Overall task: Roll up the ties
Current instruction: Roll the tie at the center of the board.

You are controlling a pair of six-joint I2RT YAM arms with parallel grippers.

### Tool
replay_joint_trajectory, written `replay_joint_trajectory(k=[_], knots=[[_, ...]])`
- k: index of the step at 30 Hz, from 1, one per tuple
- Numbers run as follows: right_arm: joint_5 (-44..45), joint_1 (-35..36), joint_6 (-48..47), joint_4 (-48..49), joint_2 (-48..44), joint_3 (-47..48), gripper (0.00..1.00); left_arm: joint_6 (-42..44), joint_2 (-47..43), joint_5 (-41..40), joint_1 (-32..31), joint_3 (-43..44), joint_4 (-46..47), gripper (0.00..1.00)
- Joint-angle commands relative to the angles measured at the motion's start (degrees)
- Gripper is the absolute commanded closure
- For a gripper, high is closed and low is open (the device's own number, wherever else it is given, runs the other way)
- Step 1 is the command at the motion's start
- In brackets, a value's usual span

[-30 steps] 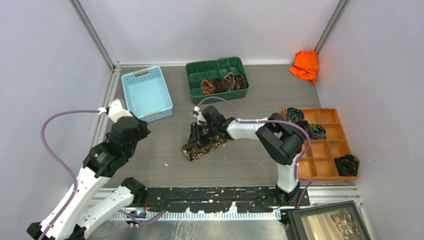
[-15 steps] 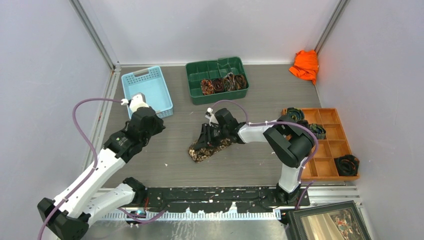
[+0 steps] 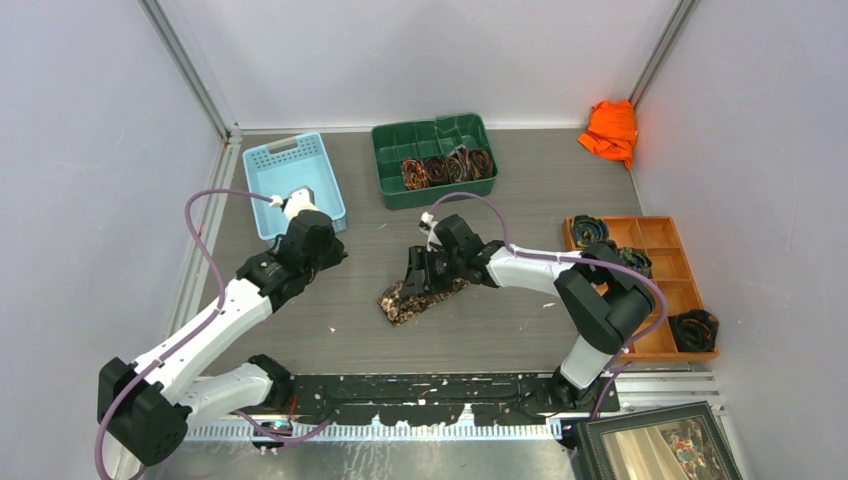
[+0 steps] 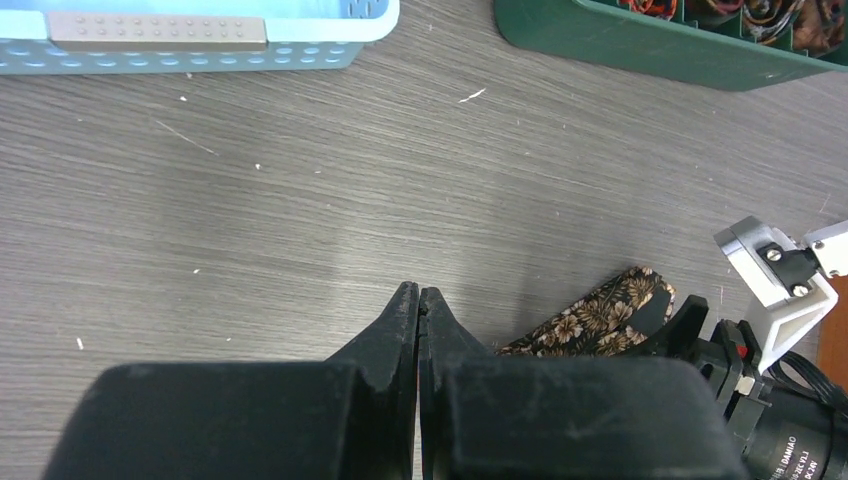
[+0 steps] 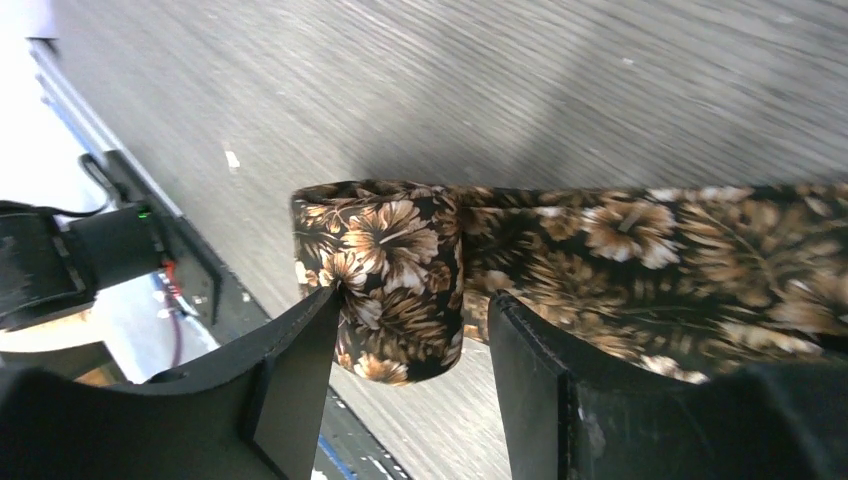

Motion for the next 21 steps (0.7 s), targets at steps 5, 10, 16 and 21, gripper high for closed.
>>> replay_joint_trajectory(k=[5, 10, 16, 21], knots=[[14.8, 0.0, -7.5, -8.5, -3.3, 1.8, 0.39, 0.6, 2.4, 1.4, -0.5, -1.2, 6.1, 1.00], [20.5, 0.0, -9.7, -11.1, -5.7, 1.6, 0.40, 0.6, 2.1, 1.2, -0.6, -1.9, 6.2, 1.00], [21.2, 0.1, -11.3, -13.5, -5.8, 3.8, 0.41, -0.3, 0.3, -0.1, -0.6, -3.2, 4.8, 1.00], [29.6, 3.7, -13.6, -18.0, -12.7, 5.8, 0.25, -0.6, -6.4, -3.3, -0.6, -3.1, -1.1, 1.00]])
